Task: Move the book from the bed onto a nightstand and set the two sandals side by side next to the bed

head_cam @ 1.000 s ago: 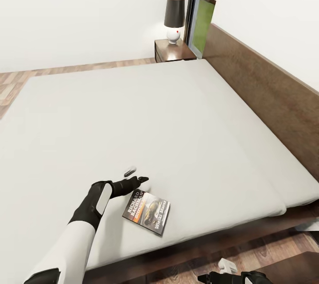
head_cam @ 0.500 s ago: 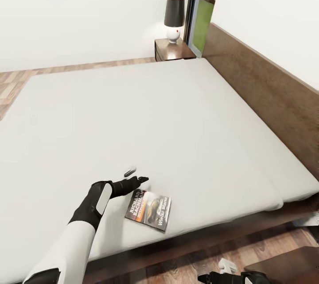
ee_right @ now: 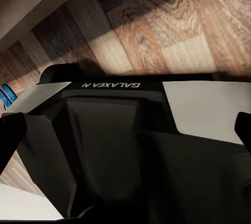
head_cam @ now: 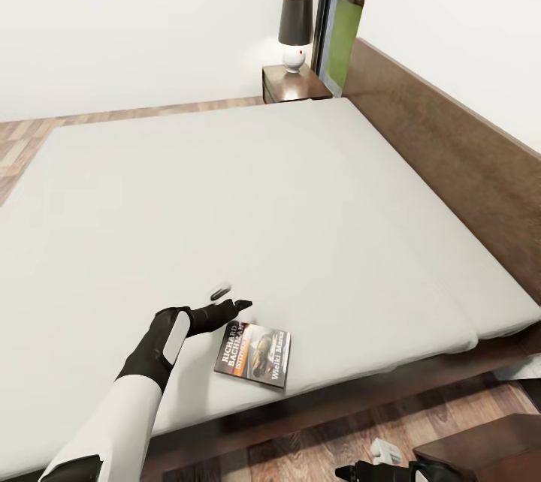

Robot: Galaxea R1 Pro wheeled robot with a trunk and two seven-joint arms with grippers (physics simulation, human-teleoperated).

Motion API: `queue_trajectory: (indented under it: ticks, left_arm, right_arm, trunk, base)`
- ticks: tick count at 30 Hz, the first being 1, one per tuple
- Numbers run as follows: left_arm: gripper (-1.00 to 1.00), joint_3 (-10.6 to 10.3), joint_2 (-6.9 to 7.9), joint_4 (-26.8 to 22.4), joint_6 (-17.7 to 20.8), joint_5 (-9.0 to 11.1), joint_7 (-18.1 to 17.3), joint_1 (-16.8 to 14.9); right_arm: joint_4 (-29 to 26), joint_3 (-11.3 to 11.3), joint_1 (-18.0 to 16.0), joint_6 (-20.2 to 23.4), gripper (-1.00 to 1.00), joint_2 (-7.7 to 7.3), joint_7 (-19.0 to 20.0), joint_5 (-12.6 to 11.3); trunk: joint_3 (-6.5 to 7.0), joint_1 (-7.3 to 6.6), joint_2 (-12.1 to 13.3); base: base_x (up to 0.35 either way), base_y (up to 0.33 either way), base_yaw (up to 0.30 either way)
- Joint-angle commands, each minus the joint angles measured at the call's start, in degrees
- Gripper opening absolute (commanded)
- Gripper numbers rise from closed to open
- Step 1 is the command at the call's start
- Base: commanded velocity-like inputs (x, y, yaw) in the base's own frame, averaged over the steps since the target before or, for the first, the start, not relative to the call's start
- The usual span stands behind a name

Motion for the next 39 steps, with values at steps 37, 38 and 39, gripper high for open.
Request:
queue_trajectory:
  ticks: [37,38,39]
  left_arm:
    - [1.0,0.3,-0.08,0.0,0.4,0.0,-0.2,0.0]
    - [1.0,0.3,-0.08,0.0,0.4,0.0,-0.2,0.0]
    - [1.0,0.3,-0.08,0.0,0.4,0.0,-0.2,0.0]
  right_arm:
    - [-0.1,0.4,0.0,0.3,1.0,-0.06,0.0,-0.6]
    - [-0.1,0.4,0.0,0.3,1.0,-0.06,0.0,-0.6]
    - [-0.1,0.4,0.0,0.3,1.0,-0.06,0.0,-0.6]
  trunk:
    - [-0.03,0.0,0.0]
    - [-0.03,0.0,0.0]
    - [-0.03,0.0,0.0]
  base:
    - [0.0,0.0,-0.035]
    - [0.0,0.0,0.0]
    - [0.0,0.0,0.0]
